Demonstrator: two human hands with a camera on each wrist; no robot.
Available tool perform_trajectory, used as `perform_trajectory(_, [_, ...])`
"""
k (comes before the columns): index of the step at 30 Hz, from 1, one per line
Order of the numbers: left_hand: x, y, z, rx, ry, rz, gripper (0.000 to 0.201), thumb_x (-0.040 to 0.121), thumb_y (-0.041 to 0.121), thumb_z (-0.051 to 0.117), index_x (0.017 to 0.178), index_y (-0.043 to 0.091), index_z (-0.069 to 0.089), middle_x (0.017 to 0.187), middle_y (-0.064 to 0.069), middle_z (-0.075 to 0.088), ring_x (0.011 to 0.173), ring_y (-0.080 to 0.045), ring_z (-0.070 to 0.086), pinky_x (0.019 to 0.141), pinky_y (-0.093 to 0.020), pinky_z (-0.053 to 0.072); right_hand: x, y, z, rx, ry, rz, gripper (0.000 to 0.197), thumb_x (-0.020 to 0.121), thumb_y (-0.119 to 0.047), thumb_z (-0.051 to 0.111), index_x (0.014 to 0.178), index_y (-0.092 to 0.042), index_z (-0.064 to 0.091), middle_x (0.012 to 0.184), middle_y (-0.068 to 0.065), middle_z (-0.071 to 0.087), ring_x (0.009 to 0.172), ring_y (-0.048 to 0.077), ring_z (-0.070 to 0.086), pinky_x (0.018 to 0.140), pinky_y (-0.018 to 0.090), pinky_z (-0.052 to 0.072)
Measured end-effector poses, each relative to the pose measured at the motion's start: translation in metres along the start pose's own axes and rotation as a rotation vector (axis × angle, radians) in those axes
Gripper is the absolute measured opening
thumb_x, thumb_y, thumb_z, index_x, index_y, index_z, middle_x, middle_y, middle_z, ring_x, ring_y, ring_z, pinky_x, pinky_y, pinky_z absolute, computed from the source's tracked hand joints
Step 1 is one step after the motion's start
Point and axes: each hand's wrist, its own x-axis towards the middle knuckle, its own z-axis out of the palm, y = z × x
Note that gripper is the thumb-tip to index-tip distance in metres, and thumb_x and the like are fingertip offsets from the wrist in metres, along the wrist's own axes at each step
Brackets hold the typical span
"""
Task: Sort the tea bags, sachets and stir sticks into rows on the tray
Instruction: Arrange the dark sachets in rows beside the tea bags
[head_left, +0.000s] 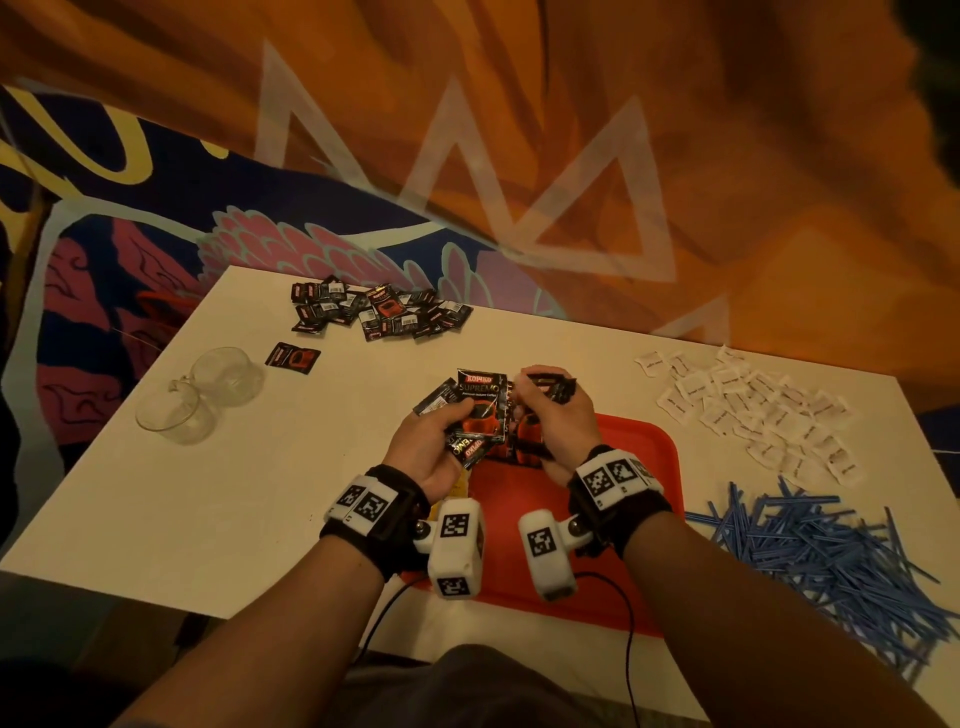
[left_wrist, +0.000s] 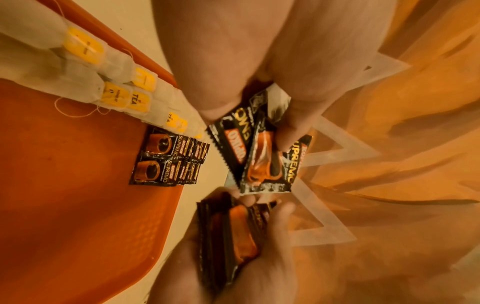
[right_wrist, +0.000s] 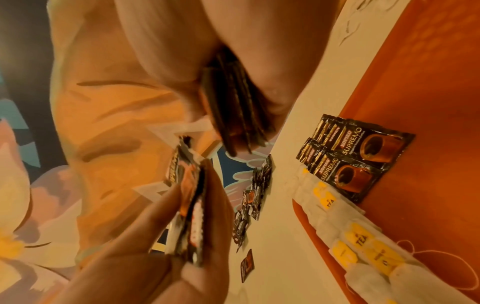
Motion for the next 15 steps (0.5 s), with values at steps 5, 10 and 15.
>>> perform_trajectory(5, [-0.009, -0.006, 0.009, 0.114, -0.089, 0.017, 0.039, 0.094, -0.002, 0.057, 0.133, -0.002, 0.055, 0.113, -0.025, 0.067, 0.092, -0.030, 0.069, 0.074, -0.037, 0.059, -0.007, 0.000, 0.008, -0.006, -0.192, 0.139, 0.034, 0.083, -0.016, 0.075, 0.112, -0.006, 0.062, 0.111, 0.021, 0.068, 0.101, 0.036, 0.067, 0.091, 0.051, 0.054])
perform_trajectory(10, [-0.011, -0.005, 0.007, 0.095, -0.068, -0.034, 0.038, 0.096, 0.005, 0.051, 0.133, 0.000, 0.056, 0.118, -0.024, 0.063, 0.090, -0.031, 0.067, 0.076, -0.040, 0.059, -0.007, 0.002, 0.009, -0.132, -0.144, -0.021, 0.023, 0.086, 0.005, 0.066, 0.103, -0.010, 0.064, 0.103, 0.014, 0.066, 0.097, 0.029, 0.064, 0.091, 0.045, 0.054])
perform_trajectory(15, [-0.012, -0.002, 0.009, 0.202, -0.036, 0.047, 0.025, 0.097, 0.004, 0.049, 0.119, 0.002, 0.062, 0.106, -0.023, 0.069, 0.082, -0.032, 0.070, 0.082, -0.047, 0.056, -0.014, 0.004, 0.003, -0.106, -0.091, -0.069, 0.036, 0.086, 0.014, 0.058, 0.101, -0.017, 0.069, 0.105, 0.017, 0.067, 0.090, 0.025, 0.066, 0.075, 0.036, 0.058])
